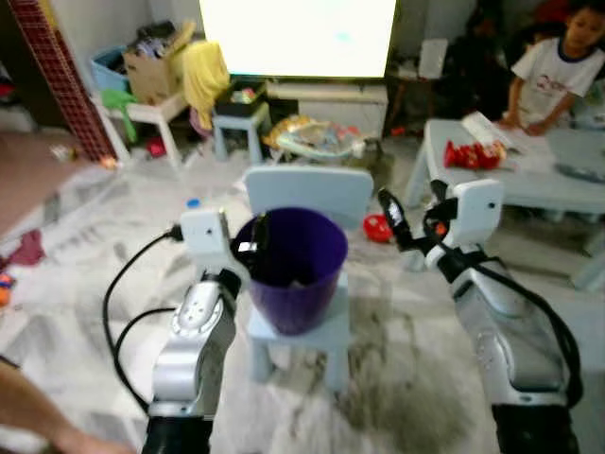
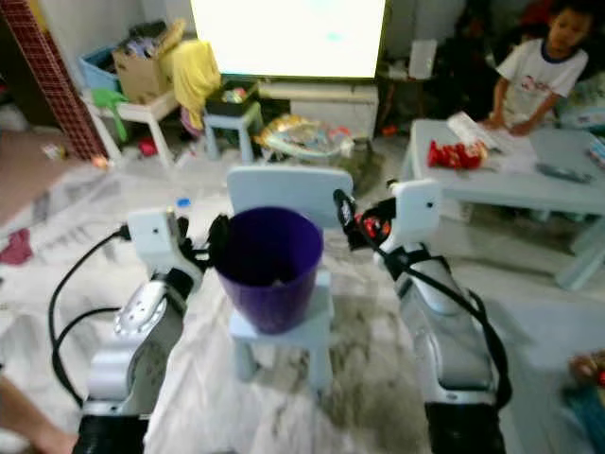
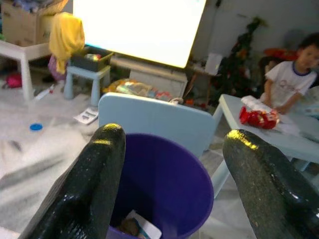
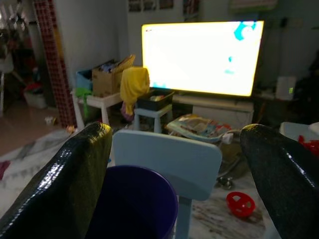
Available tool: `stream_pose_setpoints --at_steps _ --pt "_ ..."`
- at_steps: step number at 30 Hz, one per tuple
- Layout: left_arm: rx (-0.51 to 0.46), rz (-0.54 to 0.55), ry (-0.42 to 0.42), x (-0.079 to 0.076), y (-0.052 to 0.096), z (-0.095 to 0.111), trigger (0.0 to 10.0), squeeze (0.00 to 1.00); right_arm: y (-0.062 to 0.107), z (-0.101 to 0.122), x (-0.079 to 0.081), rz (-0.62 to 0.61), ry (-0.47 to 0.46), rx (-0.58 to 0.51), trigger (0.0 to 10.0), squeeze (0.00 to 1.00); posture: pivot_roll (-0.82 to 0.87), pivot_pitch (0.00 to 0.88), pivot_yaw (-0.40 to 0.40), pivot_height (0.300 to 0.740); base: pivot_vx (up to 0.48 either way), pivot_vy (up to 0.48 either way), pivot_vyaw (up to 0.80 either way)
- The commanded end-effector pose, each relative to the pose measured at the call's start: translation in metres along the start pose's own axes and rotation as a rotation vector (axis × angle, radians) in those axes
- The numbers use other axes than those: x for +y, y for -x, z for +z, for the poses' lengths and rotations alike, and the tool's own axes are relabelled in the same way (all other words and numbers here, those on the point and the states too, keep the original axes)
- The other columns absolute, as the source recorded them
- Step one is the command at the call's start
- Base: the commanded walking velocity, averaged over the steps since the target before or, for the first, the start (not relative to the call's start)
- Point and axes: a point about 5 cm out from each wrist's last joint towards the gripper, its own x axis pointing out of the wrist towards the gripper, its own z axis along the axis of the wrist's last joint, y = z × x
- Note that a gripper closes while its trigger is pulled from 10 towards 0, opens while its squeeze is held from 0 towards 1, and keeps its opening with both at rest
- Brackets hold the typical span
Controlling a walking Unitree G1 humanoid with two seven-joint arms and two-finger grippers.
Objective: Picking trash to rubbish bin
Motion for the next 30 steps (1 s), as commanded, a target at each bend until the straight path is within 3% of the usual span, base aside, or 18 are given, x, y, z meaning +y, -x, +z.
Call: stream_pose_setpoints --at_steps 1,30 --pt "-0.006 -0.012 0.003 -0.0023 -0.0007 0.0018 10.0 0.00 -0.0012 0.0058 -0.0023 -0.004 0.010 -0.017 10.0 1.00 -0.03 0.000 -0.006 0.740 -0.319 0.000 0.00" --pt "0.000 -0.020 0.021 -0.0066 -0.0020 -0.0014 10.0 0.00 -0.0009 0.0085 -0.0084 -0.017 0.022 -0.014 10.0 1.00 -0.05 0.000 -0.013 0.740 -0.308 0.000 0.00"
